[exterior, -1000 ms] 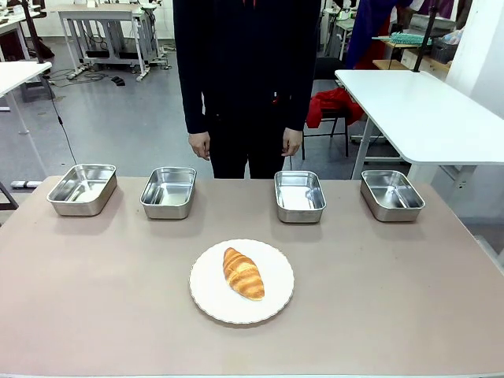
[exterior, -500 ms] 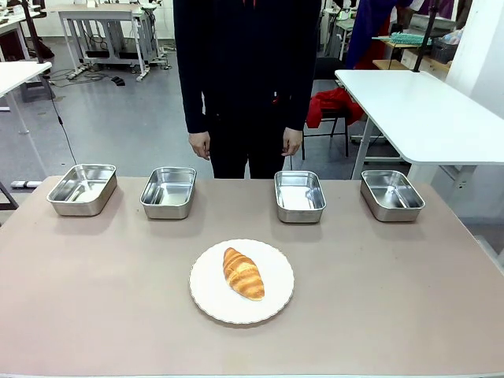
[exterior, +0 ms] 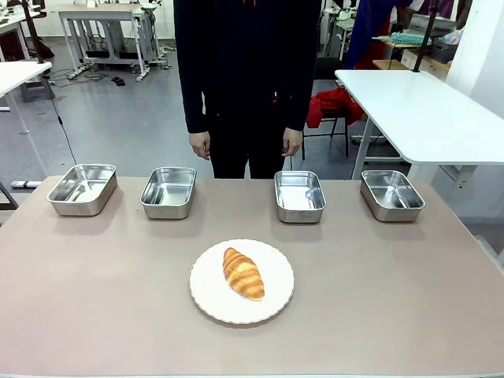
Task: Place the bread in the container.
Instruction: Place the Butter Roll into the Airtight Container indicated by the human.
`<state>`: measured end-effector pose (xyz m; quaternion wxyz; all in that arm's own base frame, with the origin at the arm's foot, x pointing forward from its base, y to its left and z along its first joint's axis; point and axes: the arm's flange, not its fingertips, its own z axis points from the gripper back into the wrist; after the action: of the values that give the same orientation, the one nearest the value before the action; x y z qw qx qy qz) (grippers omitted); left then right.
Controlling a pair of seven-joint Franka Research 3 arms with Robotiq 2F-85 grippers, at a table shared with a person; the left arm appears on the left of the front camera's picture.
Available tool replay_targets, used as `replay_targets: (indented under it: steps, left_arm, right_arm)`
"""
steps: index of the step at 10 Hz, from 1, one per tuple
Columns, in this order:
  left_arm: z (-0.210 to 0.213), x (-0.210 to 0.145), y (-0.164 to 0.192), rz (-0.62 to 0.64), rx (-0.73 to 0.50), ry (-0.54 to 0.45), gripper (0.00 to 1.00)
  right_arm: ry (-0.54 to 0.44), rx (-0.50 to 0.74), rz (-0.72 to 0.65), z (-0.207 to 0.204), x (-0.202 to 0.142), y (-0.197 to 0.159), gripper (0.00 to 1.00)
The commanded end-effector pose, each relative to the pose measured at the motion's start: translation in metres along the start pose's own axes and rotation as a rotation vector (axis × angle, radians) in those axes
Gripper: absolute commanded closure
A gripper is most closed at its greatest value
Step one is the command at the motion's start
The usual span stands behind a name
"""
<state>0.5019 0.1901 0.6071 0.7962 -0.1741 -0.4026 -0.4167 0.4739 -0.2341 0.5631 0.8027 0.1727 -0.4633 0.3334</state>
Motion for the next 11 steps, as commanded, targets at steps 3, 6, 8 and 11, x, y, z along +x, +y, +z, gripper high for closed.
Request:
replay_targets:
  steps: [3, 6, 8, 11]
  left_arm:
    - [-0.0002, 0.0003, 0.0002, 0.007, 0.006, -0.016, 0.0]
    - [-0.0002, 0.0003, 0.0002, 0.007, 0.006, -0.016, 0.0]
    - [-0.0002, 0.0003, 0.0002, 0.007, 0.006, -0.016, 0.0]
    - [-0.0002, 0.0003, 0.0002, 0.007, 0.006, -0.016, 0.0]
  right_arm:
    - [-0.003, 0.0, 0.004, -0.0001, 0.0021, 0.001, 0.0]
    - [-0.003, 0.0, 0.004, -0.0001, 0.0021, 0.001, 0.0]
    - [-0.003, 0.0, 0.004, -0.0001, 0.0021, 0.001, 0.0]
    - [-0.003, 0.0, 0.004, -0.0001, 0.0021, 0.001, 0.0]
